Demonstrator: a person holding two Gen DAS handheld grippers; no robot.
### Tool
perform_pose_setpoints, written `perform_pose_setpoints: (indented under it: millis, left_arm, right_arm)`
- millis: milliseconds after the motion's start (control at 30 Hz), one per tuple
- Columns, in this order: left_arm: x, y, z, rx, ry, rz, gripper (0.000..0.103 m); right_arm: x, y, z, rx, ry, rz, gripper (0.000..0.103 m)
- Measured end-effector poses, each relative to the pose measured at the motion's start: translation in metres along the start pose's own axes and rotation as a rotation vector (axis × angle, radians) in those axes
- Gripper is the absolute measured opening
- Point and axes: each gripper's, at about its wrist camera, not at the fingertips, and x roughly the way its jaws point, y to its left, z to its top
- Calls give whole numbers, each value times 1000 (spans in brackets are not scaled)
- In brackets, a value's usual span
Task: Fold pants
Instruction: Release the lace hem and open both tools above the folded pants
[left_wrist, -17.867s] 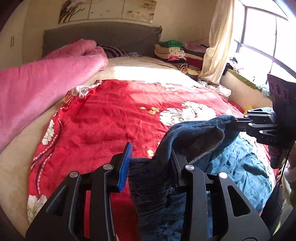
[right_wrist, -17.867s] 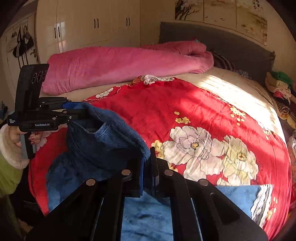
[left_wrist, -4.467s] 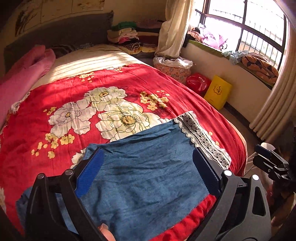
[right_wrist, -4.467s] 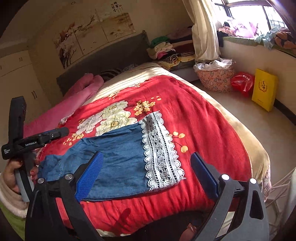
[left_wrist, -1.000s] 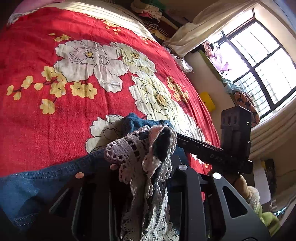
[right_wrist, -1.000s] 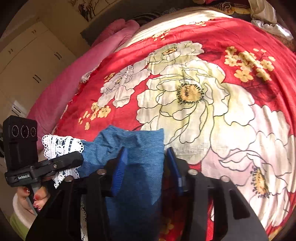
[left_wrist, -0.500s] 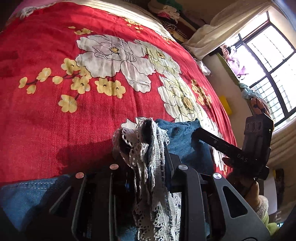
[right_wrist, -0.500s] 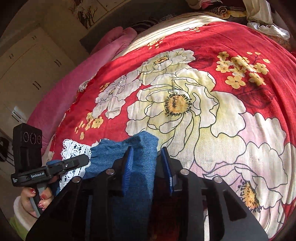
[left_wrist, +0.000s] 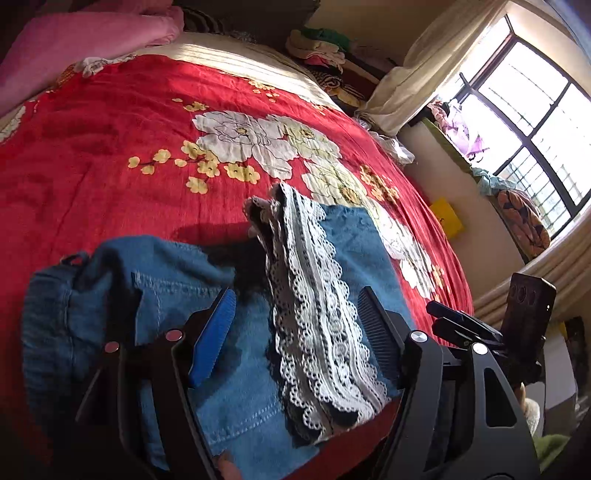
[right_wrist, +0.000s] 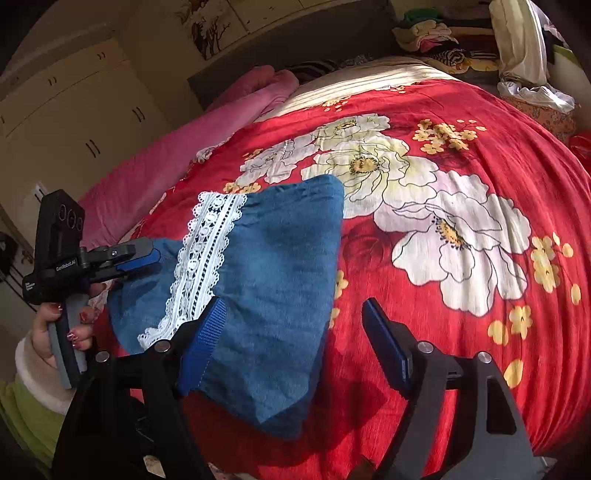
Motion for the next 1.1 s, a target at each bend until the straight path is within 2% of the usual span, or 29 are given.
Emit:
perform_pose_setpoints:
  millis: [100,133,167,200,233,267,300,433,633,667,733,833,933,1100]
  left_arm:
    - [-5,-26,-25,93,-1,25,61]
    - [-4,-34,-31,131,8,43,58]
    - [0,-39,-35,152,18,59,51]
    - [8,-41,-39,150,48,74,46]
    - [16,-39,-42,131,82,81,29]
    - [24,-36,-47,118,110,95,12]
    - [30,-33,-50,126,123,132,11]
    - [29,-23,-63,117,132,133,12]
    - [29,-22,-69,130,121,163,13]
    - [26,-22,-68,122,118,156,13]
    - [15,-23,-66,104,102,140,16]
    - [-7,-32,-65,129,56,132,20]
    - [-25,-35,-64,128,27,124,36]
    - [-41,-22,-70,101,7,192,39]
  right_arm:
    - [2,-1,-20,39,32,-17,75]
    - [4,-2,-25,54,39,-10,74]
    - [7,-3,-30,62,53,-9,72]
    - [10,-3,-34,62,70,-11,51]
    - [14,-2,-37,58,88,-3,27]
    - [17,0,-40,58,104,32,21]
    - [17,0,-42,60,106,41,19]
    - [16,2,-49,-21,103,-57,18]
    - [18,13,-58,-67,87,-115,21]
    - [16,16,-57,-71,92,-121,23]
    - [5,19,-54,-64,84,-137,34]
    - [-19,25,-46,-79,15,-137,36]
    - [-34,42,-43,-125,-28,-130,43]
    - [-22,80,-41,-222,-10,-55,43]
